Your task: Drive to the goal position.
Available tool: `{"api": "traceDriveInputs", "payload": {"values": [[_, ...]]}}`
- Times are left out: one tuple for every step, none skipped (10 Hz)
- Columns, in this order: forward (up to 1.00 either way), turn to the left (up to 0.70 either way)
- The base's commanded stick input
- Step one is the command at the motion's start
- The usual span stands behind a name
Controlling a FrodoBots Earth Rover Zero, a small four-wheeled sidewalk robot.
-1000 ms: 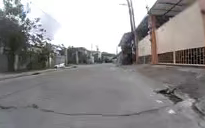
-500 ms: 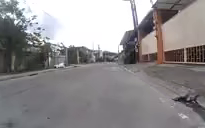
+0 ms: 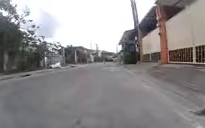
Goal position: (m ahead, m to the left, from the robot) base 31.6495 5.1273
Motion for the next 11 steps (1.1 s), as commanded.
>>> {"api": "traceDriveInputs", "payload": {"values": [[1.0,-0.34],[1.0,-0.34],[1.0,-0.06],[1.0,0.06],[1.0,0.06],[1.0,0.06],[1.0,0.06],[1.0,-0.2],[1.0,-0.34],[1.0,-0.23],[1.0,-0.04]]}}
